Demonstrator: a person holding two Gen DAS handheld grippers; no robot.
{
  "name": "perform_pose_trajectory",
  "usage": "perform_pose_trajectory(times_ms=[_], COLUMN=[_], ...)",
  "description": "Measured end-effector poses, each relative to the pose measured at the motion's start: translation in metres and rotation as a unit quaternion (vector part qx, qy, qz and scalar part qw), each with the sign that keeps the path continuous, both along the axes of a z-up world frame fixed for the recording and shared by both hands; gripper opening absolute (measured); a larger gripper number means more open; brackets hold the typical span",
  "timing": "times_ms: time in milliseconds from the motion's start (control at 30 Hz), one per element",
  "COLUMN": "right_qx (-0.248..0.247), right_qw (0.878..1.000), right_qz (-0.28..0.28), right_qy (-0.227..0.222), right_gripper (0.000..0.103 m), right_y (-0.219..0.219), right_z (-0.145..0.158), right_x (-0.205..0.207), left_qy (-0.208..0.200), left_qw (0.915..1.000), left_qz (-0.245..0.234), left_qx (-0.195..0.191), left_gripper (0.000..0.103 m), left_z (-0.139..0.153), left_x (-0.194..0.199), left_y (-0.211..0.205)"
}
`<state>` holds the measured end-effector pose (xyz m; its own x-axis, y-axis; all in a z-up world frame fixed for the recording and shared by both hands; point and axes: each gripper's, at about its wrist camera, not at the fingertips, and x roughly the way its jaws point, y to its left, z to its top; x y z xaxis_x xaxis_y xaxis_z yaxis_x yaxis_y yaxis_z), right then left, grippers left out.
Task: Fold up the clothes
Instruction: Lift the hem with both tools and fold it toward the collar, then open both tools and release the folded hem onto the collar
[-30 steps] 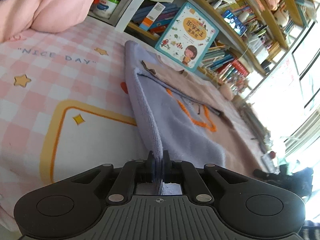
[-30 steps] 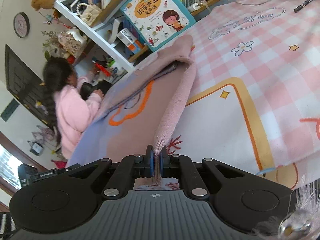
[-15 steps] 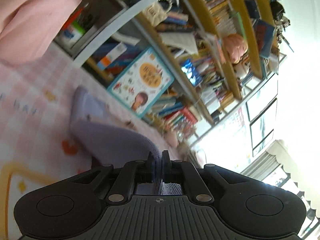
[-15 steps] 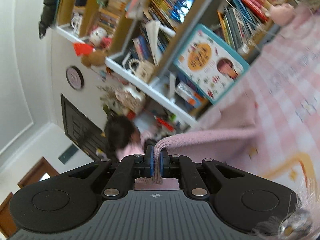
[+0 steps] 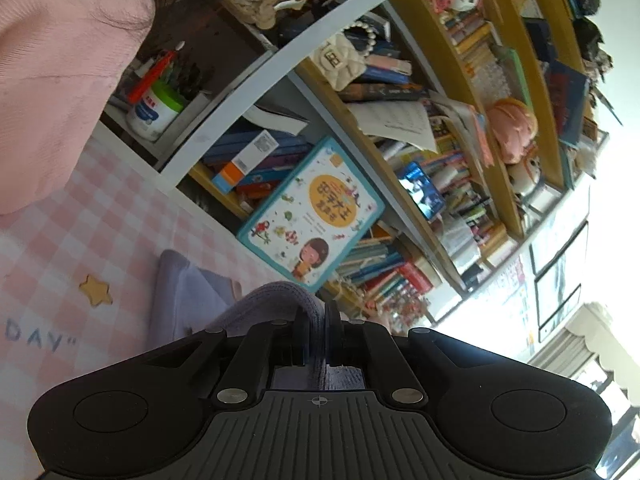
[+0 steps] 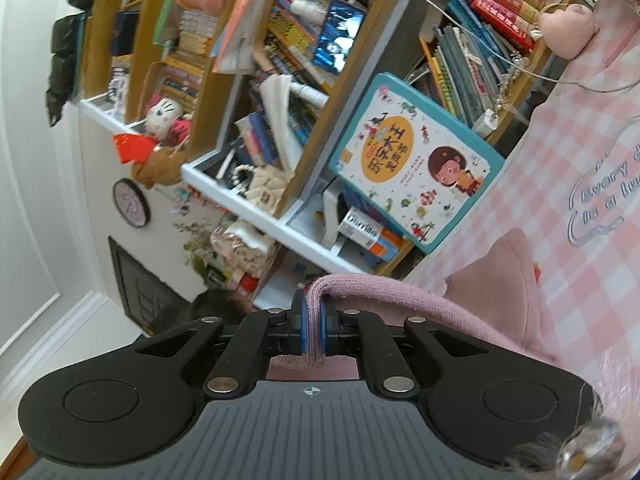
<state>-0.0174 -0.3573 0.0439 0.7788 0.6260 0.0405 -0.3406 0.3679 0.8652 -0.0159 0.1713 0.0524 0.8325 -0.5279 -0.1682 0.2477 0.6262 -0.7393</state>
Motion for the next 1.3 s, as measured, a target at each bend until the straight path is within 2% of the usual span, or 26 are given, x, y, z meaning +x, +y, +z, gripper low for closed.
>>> perform_pose_trajectory(times_ms=[167,367,667,733,800,867,900,1000,1067,1133,1233,1300], right_qx=[-0.011,-0.02,-0.024,-0.031,-0.038,-0.037,-0.036,-0.04,-0.063,-0.096,-0.163,-0.214], right_qw=[1.0,0.998,0.995,0.994,0.993,0.992,0.991,0.991,0.991,0.989,0.983,0.974], right_qz=[-0.019,-0.026,-0.024,-0.026,-0.038,-0.052,-0.06,-0.071,-0.075,-0.074,-0.061,-0.05], right_qy=[0.018,0.053,0.094,0.098,0.105,0.109,0.111,0.105,0.096,0.085,0.066,0.051], right_gripper=[0.006,0.006,0.006,0.009,0.012,0.031,0.035,0.035,0.035,0.035,0.034,0.027], right_y=[0.003,0.009,0.007,0.008,0.006,0.001,-0.002,-0.009,-0.009,-0.003,0.015,0.029], right_z=[-0.003,-0.024,-0.054,-0.059,-0.064,-0.067,-0.068,-0.067,-0.062,-0.057,-0.047,-0.04], right_x=[0.037,0.07,0.095,0.098,0.1,0.1,0.099,0.092,0.084,0.077,0.067,0.06], left_qy=[0.02,0.049,0.08,0.085,0.086,0.086,0.082,0.06,0.046,0.036,0.028,0.025], left_qw=[0.9996,0.9981,0.995,0.9945,0.9935,0.9919,0.9914,0.9927,0.9927,0.9909,0.9886,0.9866], left_qz=[0.017,0.033,0.043,0.043,0.049,0.063,0.069,0.065,0.058,0.055,0.036,0.025], left_qx=[0.012,0.02,0.04,0.044,0.057,0.07,0.076,0.083,0.095,0.117,0.144,0.159], left_gripper=[0.006,0.006,0.006,0.008,0.018,0.048,0.054,0.053,0.051,0.043,0.038,0.035], left_z=[-0.003,-0.02,-0.041,-0.043,-0.043,-0.041,-0.039,-0.032,-0.027,-0.023,-0.02,-0.021], left_x=[0.033,0.056,0.077,0.081,0.083,0.083,0.082,0.075,0.068,0.06,0.05,0.045], left_y=[-0.001,0.0,0.001,0.0,-0.001,-0.001,-0.001,0.002,0.0,-0.006,-0.017,-0.024])
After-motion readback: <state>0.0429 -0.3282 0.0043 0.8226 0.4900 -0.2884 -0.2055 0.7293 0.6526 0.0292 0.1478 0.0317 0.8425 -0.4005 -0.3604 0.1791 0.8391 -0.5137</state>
